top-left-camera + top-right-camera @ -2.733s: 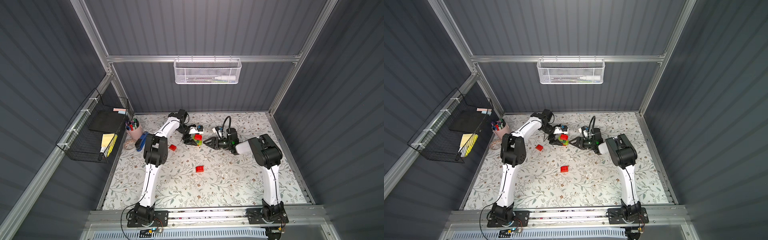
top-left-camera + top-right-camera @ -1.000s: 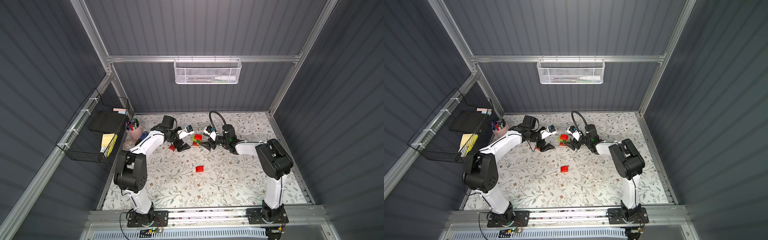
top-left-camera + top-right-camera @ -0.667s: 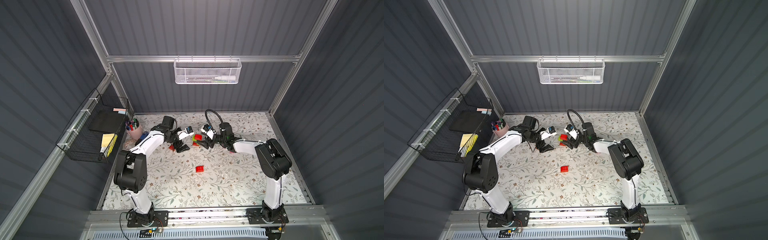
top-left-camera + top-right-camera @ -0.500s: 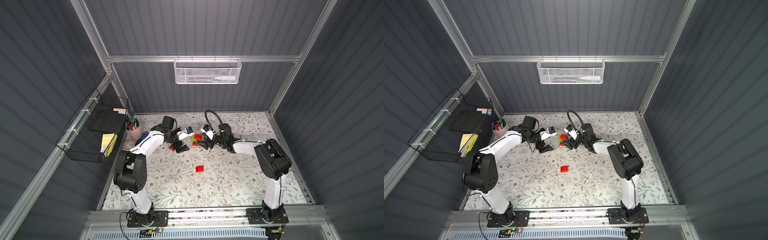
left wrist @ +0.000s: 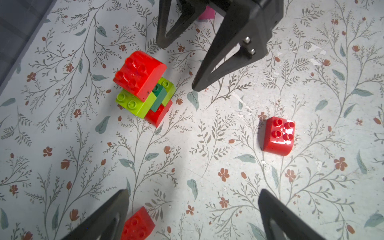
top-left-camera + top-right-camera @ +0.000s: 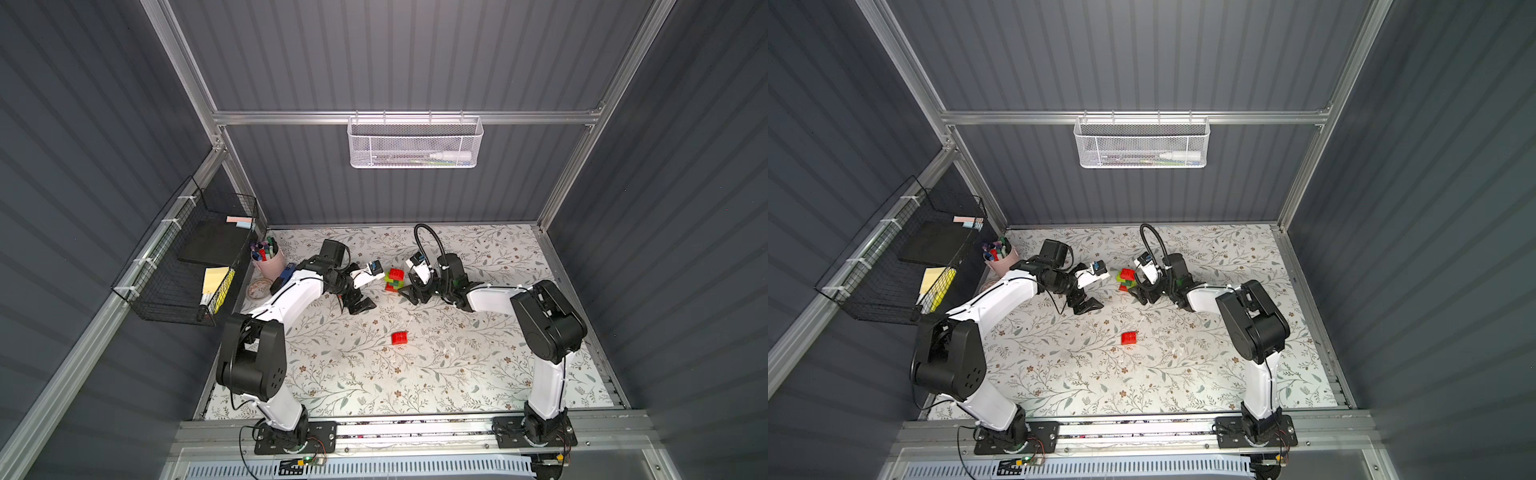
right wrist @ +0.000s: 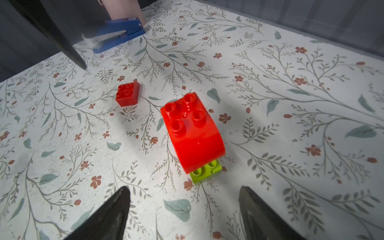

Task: Assemble the letter s with lego
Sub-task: Adjust the lego brick at the center of the board.

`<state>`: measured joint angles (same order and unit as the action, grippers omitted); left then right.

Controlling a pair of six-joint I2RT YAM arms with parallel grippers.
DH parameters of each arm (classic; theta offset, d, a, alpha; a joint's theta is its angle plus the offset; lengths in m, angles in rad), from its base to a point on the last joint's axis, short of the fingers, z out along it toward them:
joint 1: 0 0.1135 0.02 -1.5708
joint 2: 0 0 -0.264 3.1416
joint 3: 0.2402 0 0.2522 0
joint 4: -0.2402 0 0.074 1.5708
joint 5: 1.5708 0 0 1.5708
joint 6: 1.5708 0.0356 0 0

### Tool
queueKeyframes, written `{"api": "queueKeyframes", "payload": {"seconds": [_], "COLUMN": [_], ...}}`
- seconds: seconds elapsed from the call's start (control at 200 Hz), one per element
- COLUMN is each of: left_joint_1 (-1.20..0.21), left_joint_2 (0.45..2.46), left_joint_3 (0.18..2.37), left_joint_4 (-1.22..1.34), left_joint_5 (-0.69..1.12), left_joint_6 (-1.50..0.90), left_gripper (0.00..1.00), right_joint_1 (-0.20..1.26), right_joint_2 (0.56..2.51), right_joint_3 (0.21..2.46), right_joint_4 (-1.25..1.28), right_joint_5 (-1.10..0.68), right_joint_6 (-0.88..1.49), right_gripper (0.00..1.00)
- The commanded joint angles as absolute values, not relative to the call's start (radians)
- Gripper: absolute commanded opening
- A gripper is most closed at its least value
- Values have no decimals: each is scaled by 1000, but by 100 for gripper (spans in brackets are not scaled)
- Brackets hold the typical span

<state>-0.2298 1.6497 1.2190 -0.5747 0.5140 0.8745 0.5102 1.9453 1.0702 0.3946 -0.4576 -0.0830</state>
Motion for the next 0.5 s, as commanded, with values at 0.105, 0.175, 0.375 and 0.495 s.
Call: {"api": "queueKeyframes", "payload": {"seconds": [0.105,0.175,0.375,0.495], "left_joint_1": [-220,-221,-221,-221], "left_joint_2": [1595,1595,1600,1614], "left_joint_3": [1183,1186,1187,1195], "left_joint_4": [-588,-592,-598,-600], "left_joint_5": [515,516,525,528], "left_joint_6": [861,860,865,868], "left_gripper": [100,100,99,100], "right_joint_1": [520,524,528,538], "right_joint_2": [1946,1969,2045,2083], "right_joint_3": [1025,1006,1016,1033], "right_joint_4": [450,527,641,670], "right_joint_5": [-403,-395,-394,-396], "right_joint_6": [84,88,121,144], "right_gripper": [85,86,87,88]}}
